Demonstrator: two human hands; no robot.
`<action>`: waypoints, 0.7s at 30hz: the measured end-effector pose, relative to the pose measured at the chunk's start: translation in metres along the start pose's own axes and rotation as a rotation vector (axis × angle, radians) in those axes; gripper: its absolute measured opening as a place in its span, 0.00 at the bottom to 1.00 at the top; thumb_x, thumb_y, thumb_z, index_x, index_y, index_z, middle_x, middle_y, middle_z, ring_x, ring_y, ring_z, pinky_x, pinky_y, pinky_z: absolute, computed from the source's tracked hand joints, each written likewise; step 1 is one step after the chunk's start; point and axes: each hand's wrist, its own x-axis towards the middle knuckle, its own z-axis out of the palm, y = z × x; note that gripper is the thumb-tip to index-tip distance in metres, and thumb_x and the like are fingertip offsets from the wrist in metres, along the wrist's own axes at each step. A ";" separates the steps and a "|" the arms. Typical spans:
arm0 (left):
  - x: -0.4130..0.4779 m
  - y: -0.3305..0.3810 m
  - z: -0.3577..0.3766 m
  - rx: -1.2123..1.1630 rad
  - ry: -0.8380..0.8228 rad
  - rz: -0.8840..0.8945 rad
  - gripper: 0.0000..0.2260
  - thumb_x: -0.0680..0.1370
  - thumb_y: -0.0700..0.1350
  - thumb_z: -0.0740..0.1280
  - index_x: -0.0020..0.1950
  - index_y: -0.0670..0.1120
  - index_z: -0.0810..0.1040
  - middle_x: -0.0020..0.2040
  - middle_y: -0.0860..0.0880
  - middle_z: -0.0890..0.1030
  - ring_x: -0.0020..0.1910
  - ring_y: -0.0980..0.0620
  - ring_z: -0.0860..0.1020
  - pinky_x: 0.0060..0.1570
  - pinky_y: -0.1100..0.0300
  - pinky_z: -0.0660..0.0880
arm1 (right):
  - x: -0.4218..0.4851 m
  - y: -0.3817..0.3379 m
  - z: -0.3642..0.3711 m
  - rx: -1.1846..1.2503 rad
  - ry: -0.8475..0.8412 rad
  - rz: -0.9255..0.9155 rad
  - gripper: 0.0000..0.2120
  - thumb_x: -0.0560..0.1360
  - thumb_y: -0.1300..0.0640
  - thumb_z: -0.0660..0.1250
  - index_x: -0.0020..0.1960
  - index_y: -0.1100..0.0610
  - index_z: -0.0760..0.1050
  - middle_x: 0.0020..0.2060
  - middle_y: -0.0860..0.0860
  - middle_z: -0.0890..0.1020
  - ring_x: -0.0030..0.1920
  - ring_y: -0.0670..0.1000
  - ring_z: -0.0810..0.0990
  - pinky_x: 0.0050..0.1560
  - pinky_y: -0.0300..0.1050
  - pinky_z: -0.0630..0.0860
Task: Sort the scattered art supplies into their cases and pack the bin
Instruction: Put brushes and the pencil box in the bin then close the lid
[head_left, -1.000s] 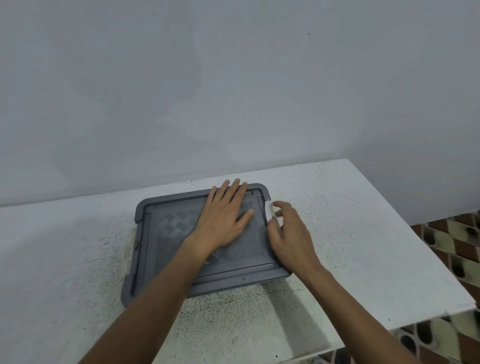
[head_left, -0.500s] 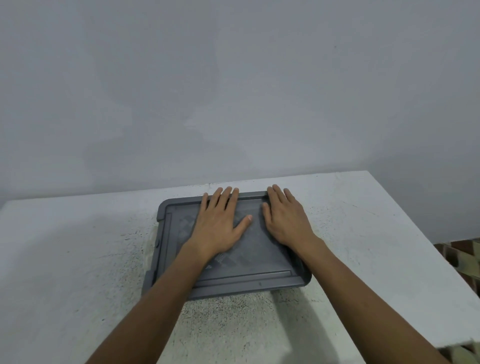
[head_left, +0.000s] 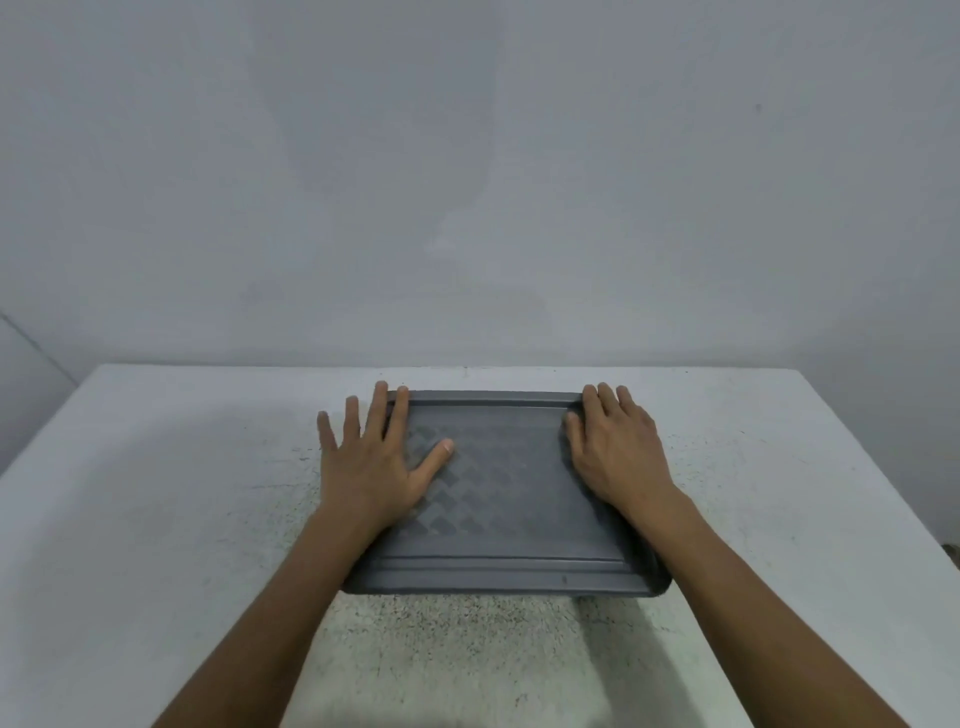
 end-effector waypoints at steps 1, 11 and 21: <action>-0.001 0.000 0.001 -0.034 0.021 0.002 0.43 0.72 0.74 0.34 0.81 0.50 0.41 0.81 0.46 0.44 0.79 0.43 0.46 0.75 0.40 0.42 | 0.000 -0.003 -0.002 -0.017 0.000 0.001 0.29 0.79 0.45 0.43 0.61 0.64 0.72 0.55 0.60 0.78 0.58 0.62 0.75 0.56 0.57 0.75; -0.001 0.000 0.002 -0.304 0.081 0.049 0.40 0.76 0.66 0.39 0.80 0.42 0.46 0.81 0.43 0.49 0.80 0.46 0.48 0.75 0.55 0.41 | 0.010 -0.075 0.014 0.024 0.024 -0.207 0.29 0.81 0.44 0.42 0.66 0.62 0.70 0.62 0.58 0.76 0.66 0.60 0.70 0.70 0.59 0.65; -0.001 -0.006 -0.002 -0.784 0.094 0.003 0.30 0.79 0.52 0.45 0.81 0.46 0.44 0.81 0.48 0.53 0.79 0.54 0.51 0.75 0.61 0.37 | 0.007 -0.118 0.024 0.033 0.043 -0.358 0.28 0.80 0.46 0.49 0.72 0.61 0.65 0.70 0.55 0.72 0.71 0.62 0.66 0.71 0.65 0.60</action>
